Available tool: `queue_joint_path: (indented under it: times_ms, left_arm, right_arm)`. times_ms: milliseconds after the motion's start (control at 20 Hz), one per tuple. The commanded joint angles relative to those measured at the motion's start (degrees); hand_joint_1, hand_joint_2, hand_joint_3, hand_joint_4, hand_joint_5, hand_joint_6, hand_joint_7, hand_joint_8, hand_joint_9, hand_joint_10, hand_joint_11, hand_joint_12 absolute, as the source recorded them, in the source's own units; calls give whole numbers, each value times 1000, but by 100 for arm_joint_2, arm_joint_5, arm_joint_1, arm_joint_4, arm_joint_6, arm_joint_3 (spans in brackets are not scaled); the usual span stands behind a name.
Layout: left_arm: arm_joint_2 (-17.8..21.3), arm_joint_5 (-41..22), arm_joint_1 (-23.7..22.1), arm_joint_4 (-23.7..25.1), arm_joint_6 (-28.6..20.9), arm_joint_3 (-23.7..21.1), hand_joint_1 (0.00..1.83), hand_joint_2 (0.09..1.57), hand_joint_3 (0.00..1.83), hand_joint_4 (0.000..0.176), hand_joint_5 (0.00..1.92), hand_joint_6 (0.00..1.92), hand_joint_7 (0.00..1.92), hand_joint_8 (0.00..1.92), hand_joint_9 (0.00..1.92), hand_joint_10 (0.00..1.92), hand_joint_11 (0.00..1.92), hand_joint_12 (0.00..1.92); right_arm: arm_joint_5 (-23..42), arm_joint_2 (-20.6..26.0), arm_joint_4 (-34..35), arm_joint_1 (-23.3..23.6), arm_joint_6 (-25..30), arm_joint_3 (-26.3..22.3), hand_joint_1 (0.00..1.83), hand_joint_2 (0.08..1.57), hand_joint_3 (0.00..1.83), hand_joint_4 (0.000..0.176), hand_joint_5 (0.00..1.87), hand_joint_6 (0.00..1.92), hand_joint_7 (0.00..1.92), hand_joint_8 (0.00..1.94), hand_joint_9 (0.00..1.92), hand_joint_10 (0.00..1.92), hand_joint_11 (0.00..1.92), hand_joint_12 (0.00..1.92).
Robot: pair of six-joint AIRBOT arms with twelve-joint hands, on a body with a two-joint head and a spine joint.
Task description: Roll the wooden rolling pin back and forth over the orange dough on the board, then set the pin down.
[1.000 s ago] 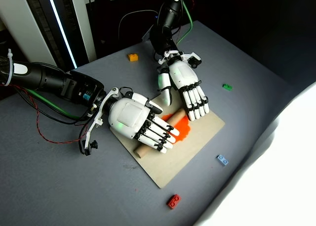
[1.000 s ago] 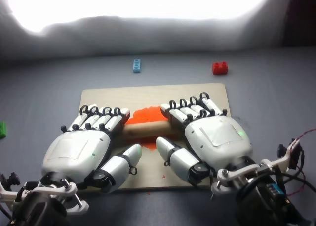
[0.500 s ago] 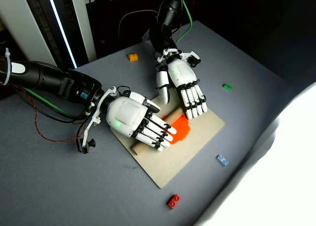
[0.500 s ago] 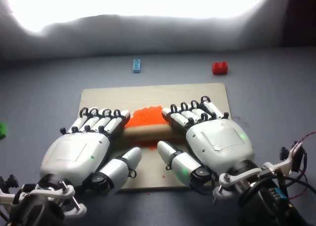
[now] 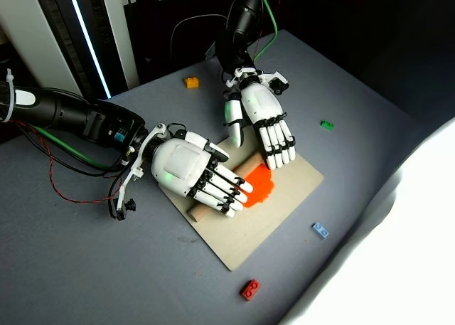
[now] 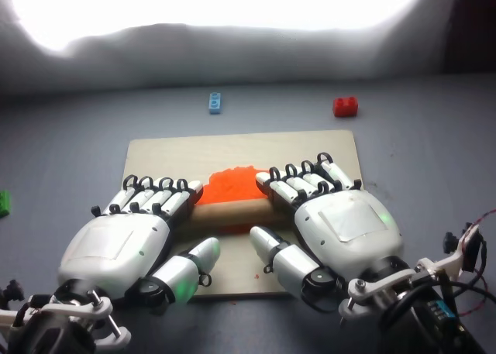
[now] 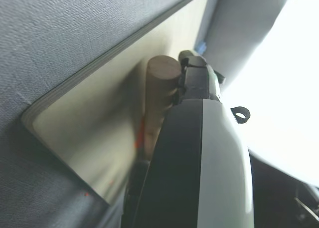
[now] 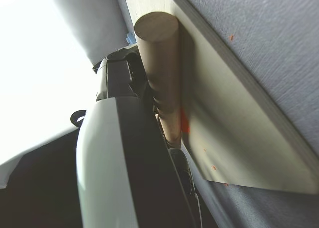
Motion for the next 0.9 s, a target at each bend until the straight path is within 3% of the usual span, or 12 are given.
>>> queue_joint_path:
  times_ms: [0,500,650,850]
  left_arm:
    - [59,-400,26,206,-14,-28,0,1505,2,0,183,6,226,3,177,8,0,293]
    - [132,-411,62,287,-14,-163,0,1503,0,0,205,6,273,7,212,12,0,373]
    - [169,-429,81,308,-14,-228,0,1498,0,0,184,1,244,1,183,3,0,254]
    - [205,-447,119,329,-14,-311,0,1503,1,0,189,2,238,0,184,3,0,287]
  right_arm:
    - [295,3,-196,-46,-6,-27,0,1457,0,0,329,4,392,2,368,6,0,874]
    - [555,22,-216,-112,-194,-132,0,1456,0,0,362,12,397,4,387,12,0,924]
    - [646,26,-333,-149,-225,-202,0,1458,1,0,341,2,386,2,383,9,0,904]
    - [712,28,-381,-158,-275,-270,0,1455,0,0,341,2,392,2,380,7,0,881]
